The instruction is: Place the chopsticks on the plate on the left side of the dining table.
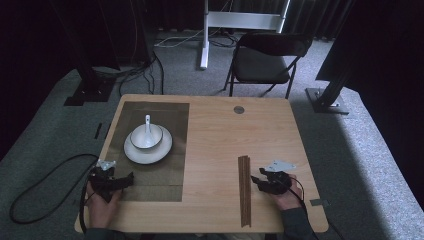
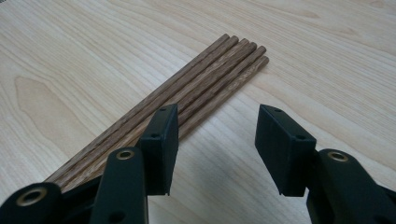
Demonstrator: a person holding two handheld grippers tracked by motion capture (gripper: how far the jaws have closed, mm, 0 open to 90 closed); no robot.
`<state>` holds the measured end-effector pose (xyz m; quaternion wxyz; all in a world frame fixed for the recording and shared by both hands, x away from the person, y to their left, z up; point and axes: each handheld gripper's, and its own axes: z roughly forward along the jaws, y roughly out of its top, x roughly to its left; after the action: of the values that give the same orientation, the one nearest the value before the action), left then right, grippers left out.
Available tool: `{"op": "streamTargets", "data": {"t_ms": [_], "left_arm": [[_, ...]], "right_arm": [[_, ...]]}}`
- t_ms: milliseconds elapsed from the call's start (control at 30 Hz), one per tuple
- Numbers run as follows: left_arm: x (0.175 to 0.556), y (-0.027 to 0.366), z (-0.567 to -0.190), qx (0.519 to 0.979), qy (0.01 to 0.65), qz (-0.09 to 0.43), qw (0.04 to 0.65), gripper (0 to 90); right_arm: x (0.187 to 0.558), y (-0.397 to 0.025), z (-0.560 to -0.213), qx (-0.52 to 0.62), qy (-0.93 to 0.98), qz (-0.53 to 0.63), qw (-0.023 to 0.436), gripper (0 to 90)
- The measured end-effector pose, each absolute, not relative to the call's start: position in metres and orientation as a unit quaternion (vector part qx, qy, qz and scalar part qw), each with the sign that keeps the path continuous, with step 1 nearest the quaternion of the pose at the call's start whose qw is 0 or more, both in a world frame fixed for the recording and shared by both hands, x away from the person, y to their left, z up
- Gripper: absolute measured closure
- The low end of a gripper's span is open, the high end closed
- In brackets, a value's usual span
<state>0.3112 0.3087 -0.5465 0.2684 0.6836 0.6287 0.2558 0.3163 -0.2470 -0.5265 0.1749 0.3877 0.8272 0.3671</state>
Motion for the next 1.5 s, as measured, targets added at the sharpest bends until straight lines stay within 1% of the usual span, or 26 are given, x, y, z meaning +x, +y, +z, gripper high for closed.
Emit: {"op": "streamTargets", "data": {"t_ms": [567, 767, 967, 1300, 1500], "left_arm": [[0.311, 0.309, -0.546, 0.684, 0.629, 0.256, 0.268, 0.2], [0.311, 0.309, -0.546, 0.684, 0.629, 0.256, 0.268, 0.2], [0.311, 0.309, -0.547, 0.684, 0.629, 0.256, 0.268, 0.2], [0.311, 0.309, -0.547, 0.684, 0.629, 0.256, 0.268, 0.2], [0.311, 0.309, -0.546, 0.684, 0.629, 0.256, 0.268, 0.2]], "right_arm": [[0.313, -0.238, -0.529, 0.363, 0.842, 0.37, 0.153, 48.7], [0.313, -0.235, -0.531, 0.35, 0.851, 0.367, 0.137, 48.4], [0.314, -0.235, -0.533, 0.35, 0.854, 0.36, 0.134, 48.8], [0.316, -0.236, -0.536, 0.353, 0.858, 0.349, 0.13, 51.3], [0.317, -0.237, -0.537, 0.36, 0.857, 0.344, 0.132, 55.2]]}}
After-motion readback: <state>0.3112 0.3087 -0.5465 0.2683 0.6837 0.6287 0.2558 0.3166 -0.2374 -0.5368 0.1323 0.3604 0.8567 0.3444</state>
